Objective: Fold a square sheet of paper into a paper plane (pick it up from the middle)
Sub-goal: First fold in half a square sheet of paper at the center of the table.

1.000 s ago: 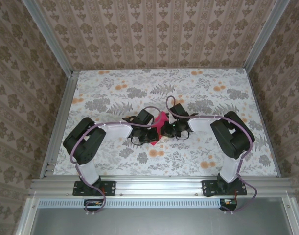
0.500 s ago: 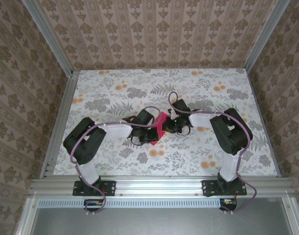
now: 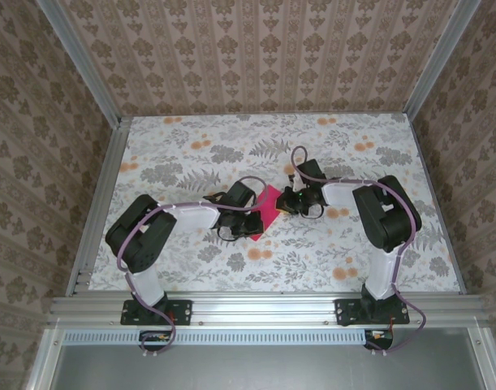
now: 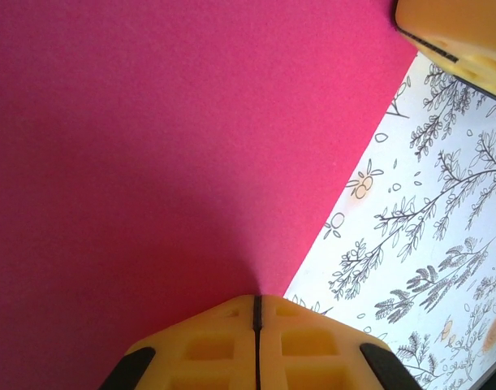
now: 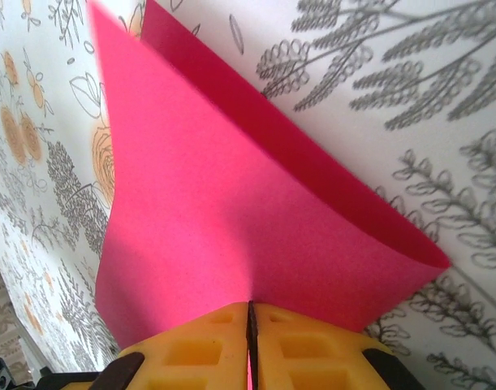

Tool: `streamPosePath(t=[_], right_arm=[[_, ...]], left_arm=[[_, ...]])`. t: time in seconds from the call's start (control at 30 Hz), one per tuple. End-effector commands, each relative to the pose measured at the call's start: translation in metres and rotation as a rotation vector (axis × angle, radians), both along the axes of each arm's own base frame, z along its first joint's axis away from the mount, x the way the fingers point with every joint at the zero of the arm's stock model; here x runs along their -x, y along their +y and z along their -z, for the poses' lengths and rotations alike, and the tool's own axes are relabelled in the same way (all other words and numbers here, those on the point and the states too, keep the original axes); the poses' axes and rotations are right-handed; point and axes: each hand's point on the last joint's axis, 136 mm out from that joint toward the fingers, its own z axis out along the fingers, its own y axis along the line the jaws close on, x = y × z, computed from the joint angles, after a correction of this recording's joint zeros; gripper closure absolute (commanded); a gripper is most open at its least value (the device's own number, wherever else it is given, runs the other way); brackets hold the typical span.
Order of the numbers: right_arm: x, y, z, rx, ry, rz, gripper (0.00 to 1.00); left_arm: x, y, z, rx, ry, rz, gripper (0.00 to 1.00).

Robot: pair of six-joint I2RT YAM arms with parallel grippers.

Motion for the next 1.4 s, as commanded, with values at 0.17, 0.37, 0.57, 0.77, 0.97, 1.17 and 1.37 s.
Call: streamPosePath(t=[0.17, 0.37, 0.57, 0.77, 0.97, 1.17, 1.37], right_arm=[[-0.051, -0.066, 0.016, 0.156, -0.065, 0.201, 0.87], [-0.063, -0.072, 0.0, 0.185, -0.108, 0.197, 0.87], [-0.055, -0.066, -0.035, 0.13, -0.179, 0.174, 0.86], [-0.01, -0.033, -0.035, 0.021, -0.126, 0.088, 0.85], [0.022, 0.007, -0.005, -0.027, -0.025, 0.015, 0.86], [0.021, 0.005, 0.005, 0.005, -0.008, 0.018, 0.86], [0.024, -0.009, 0.014, 0.109, 0.019, 0.029, 0.86]], left_arm=[[0.034, 0.038, 0.039, -0.179, 0.142, 0.011, 0.92], [0.034, 0.037, 0.038, -0.176, 0.138, 0.014, 0.92], [0.029, 0.032, 0.031, -0.161, 0.113, 0.026, 0.93], [0.02, 0.025, 0.021, -0.154, 0.076, 0.038, 0.92], [0.012, 0.017, 0.012, -0.135, 0.049, 0.046, 0.92], [0.003, 0.008, -0.002, -0.11, 0.011, 0.067, 0.92], [-0.013, -0.012, -0.026, -0.043, -0.054, 0.088, 0.91]])
